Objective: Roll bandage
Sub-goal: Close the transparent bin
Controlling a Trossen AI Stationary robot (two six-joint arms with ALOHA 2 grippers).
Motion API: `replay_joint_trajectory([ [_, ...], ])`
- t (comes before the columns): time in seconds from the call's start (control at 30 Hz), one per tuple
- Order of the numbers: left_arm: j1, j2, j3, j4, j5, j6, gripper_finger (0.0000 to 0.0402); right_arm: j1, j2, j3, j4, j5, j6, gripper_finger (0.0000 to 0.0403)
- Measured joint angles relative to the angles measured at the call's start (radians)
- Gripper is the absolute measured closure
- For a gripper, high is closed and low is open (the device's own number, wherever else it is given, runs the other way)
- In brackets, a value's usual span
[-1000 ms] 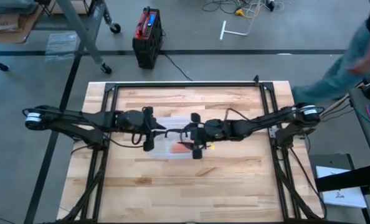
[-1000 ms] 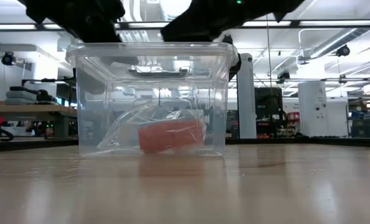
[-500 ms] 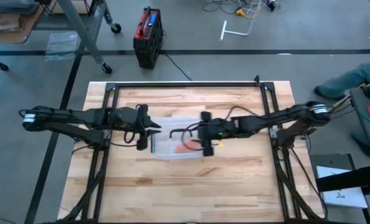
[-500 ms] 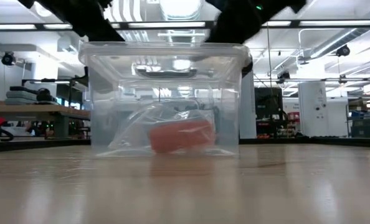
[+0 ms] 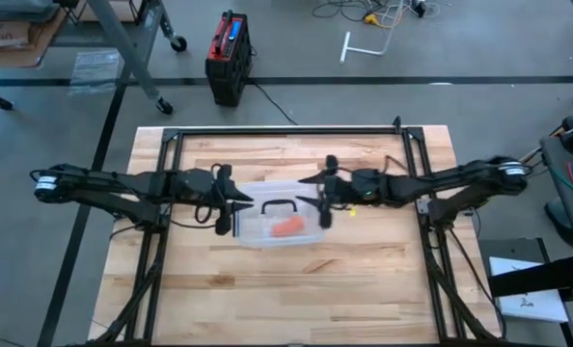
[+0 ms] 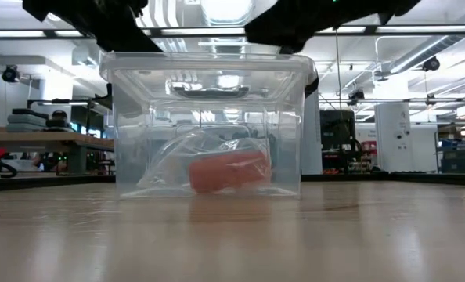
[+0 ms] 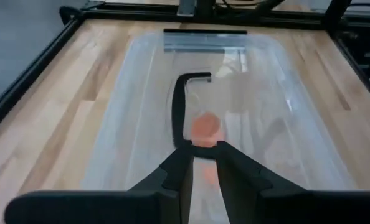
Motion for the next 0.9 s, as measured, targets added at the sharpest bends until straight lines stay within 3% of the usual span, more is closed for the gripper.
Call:
replay_joint_trajectory([
  [0.1,0.0,-0.008,0.051,-0.054,0.0,-0.038,0.0336,0.0,0.097,0.039,0.053,-0.027,0.003,0.0204],
  [0.17,0.0,-0.017,0.085,-0.178,0.0,-0.073,0.033,-0.001,0.177,0.1,0.098,-0.055,0.002,0.0204],
  [0.33,-0.001,-0.01,0.159,-0.482,0.0,-0.265,0.031,-0.004,0.312,0.209,0.014,-0.079,0.01,0.0204],
  [0.43,-0.007,-0.012,0.169,-0.55,0.006,-0.382,0.0298,-0.021,0.335,0.238,-0.013,-0.085,0.035,0.0204],
  [0.63,-0.017,-0.005,0.132,-0.623,0.044,-0.462,0.0278,-0.043,0.277,0.208,-0.207,-0.106,0.041,0.0204],
  [0.9,-0.017,0.008,0.101,-0.577,0.043,-0.384,0.0267,-0.044,0.1,0.117,-0.392,-0.102,0.028,0.0204],
])
